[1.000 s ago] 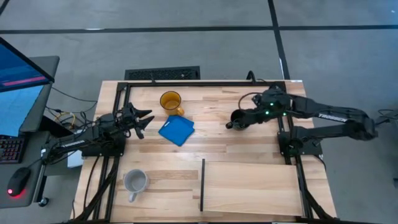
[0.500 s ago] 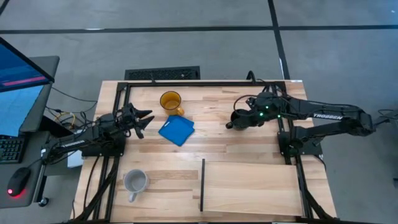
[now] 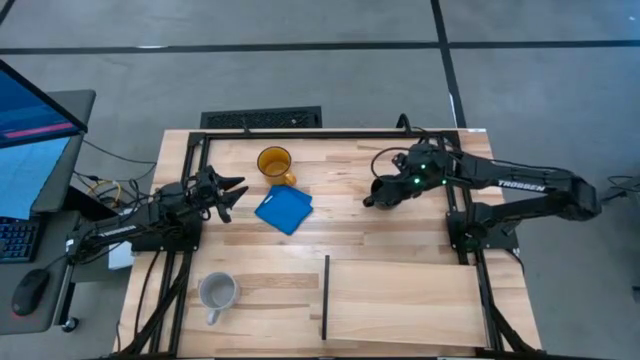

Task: Stack small to large cups/mugs on shelf
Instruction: Put the black mug on the shelf

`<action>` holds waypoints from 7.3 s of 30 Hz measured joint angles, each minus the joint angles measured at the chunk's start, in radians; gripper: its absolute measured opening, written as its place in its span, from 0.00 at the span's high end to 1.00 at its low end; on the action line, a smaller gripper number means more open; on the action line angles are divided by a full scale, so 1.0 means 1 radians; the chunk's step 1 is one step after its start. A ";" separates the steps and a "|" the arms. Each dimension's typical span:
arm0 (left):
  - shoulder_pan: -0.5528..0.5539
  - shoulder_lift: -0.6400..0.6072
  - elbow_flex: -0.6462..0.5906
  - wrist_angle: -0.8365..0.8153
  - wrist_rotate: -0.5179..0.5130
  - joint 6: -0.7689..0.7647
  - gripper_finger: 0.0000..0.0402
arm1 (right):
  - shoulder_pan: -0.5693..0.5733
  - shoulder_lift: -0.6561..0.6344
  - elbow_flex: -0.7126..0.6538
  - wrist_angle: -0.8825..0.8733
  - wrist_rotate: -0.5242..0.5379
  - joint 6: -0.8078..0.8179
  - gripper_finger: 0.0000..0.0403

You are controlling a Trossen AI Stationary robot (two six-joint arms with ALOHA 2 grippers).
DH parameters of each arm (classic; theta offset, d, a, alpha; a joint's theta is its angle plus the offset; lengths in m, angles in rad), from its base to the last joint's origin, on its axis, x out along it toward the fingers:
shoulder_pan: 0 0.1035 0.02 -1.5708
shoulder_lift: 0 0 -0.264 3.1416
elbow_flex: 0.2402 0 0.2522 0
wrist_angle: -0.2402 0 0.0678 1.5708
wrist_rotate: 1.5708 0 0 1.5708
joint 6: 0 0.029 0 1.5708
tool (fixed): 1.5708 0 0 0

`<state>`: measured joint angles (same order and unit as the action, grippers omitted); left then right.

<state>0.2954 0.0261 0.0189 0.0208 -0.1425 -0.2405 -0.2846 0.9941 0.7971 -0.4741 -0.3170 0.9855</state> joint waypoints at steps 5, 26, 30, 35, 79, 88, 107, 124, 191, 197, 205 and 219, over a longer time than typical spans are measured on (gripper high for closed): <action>0.000 0.000 0.000 0.000 0.000 0.000 0.60 | -0.071 -0.044 0.000 -0.117 0.008 -0.071 0.50; 0.000 0.000 0.000 0.000 0.000 0.000 0.60 | -0.158 -0.035 0.000 -0.471 0.255 -0.193 0.50; 0.000 0.000 0.000 0.000 0.000 0.000 0.60 | -0.158 0.014 0.000 -0.468 0.297 -0.221 0.52; 0.000 0.000 0.000 0.000 0.000 0.000 0.60 | -0.158 0.087 0.000 -0.452 0.300 -0.241 0.55; 0.000 0.000 0.000 0.000 -0.001 0.053 0.60 | -0.229 0.270 0.001 -0.341 0.315 -0.403 0.89; 0.000 0.000 0.000 0.000 -0.001 0.053 0.60 | -0.229 0.270 0.002 -0.340 0.311 -0.403 0.96; 0.000 0.000 0.000 0.000 -0.002 0.054 0.60 | -0.229 0.269 0.002 -0.348 0.293 -0.410 0.97; 0.000 0.000 0.000 0.000 -0.004 0.054 0.60 | -0.226 0.272 0.105 -0.435 0.279 -0.444 0.98; 0.000 0.000 0.000 0.000 -0.004 0.053 0.60 | 1.159 0.314 0.851 -1.097 0.396 0.185 0.98; 0.000 0.000 0.000 0.000 -0.004 0.053 0.60 | 1.210 0.390 0.851 -1.097 0.342 0.185 0.98; 0.000 0.000 0.000 0.000 -0.004 0.053 0.60 | 1.234 0.474 0.850 -1.096 0.344 0.100 0.98; 0.000 0.000 0.000 0.000 -0.003 0.003 0.60 | 1.234 0.439 0.799 -1.093 0.374 0.086 0.98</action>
<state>0.2951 0.0261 0.0189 0.0208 -0.1459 -0.2374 0.9489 1.4326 1.5958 -1.5667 0.0566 1.0716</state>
